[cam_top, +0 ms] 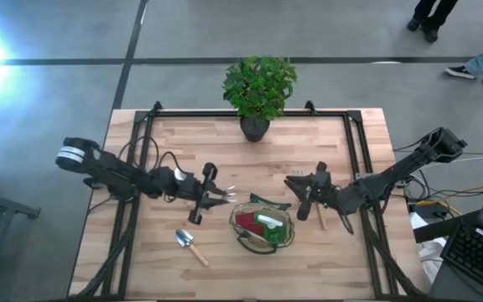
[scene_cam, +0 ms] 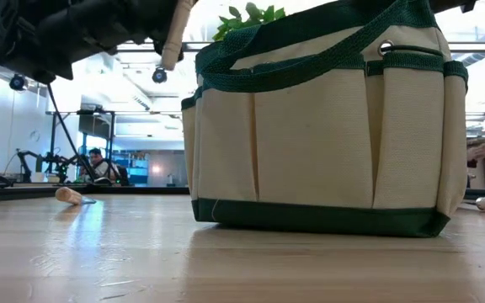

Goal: Pick & Place Garden tools in Gardening bag
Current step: Put the left brown hand rake into the green gardening bag

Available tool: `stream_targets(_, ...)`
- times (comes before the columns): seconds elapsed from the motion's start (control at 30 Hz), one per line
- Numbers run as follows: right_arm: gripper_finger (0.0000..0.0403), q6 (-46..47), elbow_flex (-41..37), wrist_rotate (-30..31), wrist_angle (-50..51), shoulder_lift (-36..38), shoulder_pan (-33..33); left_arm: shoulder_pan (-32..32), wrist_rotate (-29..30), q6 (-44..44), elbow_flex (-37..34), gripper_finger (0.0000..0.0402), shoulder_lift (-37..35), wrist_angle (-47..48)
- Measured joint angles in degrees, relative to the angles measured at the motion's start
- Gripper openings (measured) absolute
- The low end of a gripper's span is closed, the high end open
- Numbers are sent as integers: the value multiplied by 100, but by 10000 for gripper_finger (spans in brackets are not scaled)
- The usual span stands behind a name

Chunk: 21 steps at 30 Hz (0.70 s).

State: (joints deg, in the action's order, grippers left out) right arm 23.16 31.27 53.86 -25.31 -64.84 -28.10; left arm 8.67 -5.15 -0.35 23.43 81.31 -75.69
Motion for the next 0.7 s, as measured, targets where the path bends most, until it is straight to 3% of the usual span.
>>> stream_targets(0.3,56,-1078,528,-282,-1457,-869,4,-3,1918,146,635,67,238,382)
stream_targets(0.53,56,-1663,1711,341,-1415,-1863,95,7,3111,363,1413,67,249,1964)
stream_targets(0.7,56,-1806,2240,986,-1349,-2273,116,67,3886,782,1639,67,250,2224)
